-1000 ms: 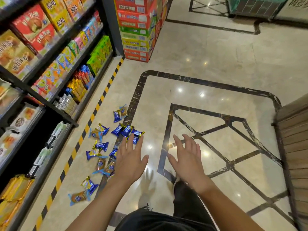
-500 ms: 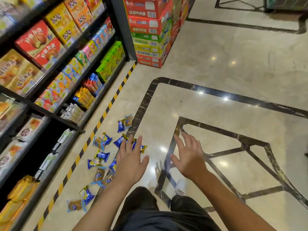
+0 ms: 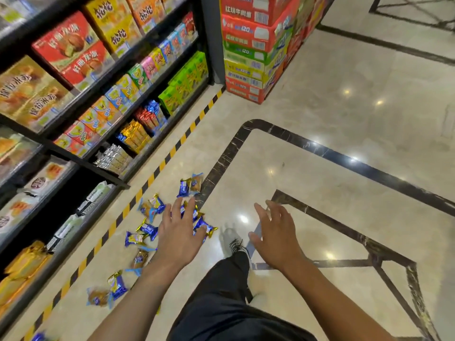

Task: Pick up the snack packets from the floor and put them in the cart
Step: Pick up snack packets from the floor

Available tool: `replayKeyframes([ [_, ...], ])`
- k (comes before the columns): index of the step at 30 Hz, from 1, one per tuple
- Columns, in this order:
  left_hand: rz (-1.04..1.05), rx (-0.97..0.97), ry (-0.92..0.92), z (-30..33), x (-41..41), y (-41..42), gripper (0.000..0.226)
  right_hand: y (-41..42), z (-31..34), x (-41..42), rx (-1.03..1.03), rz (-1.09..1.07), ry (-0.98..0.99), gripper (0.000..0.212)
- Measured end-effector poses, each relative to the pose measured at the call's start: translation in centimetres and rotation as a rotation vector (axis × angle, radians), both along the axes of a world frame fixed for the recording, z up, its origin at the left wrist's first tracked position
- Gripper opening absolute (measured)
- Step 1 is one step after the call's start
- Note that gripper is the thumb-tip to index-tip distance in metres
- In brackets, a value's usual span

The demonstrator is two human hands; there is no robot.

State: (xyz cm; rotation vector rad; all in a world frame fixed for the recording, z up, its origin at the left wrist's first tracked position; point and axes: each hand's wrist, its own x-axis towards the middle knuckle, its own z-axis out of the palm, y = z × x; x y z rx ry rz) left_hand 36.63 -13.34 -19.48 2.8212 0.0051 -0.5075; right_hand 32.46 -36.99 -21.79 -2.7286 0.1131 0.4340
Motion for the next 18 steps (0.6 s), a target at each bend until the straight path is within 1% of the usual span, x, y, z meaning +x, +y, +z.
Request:
replayKeyframes([
  [3, 0.037, -0.005, -0.004, -0.8, 4.1, -0.1, 0.074, 0.0, 0.0, 4.8, -0.008, 0.083, 0.026, 0.073],
  [6, 0.076, -0.037, 0.026, -1.2, 8.1, 0.2, 0.075, 0.3, 0.9, 10.2, -0.066, 0.176, 0.038, 0.072],
  [11, 0.126, -0.089, -0.007, -0.6, 14.7, 1.0, 0.075, 1.3, 2.5, 18.6, -0.057, 0.233, -0.045, 0.072],
  [14, 0.179, -0.126, -0.021, 0.0, 17.6, 1.5, 0.075, 1.5, 3.0, 22.1, -0.038, 0.228, -0.013, 0.073],
  [18, 0.258, -0.124, -0.024, 0.3, 20.6, 1.6, 0.076, 2.1, 3.1, 26.6, -0.014, 0.304, -0.001, 0.073],
])
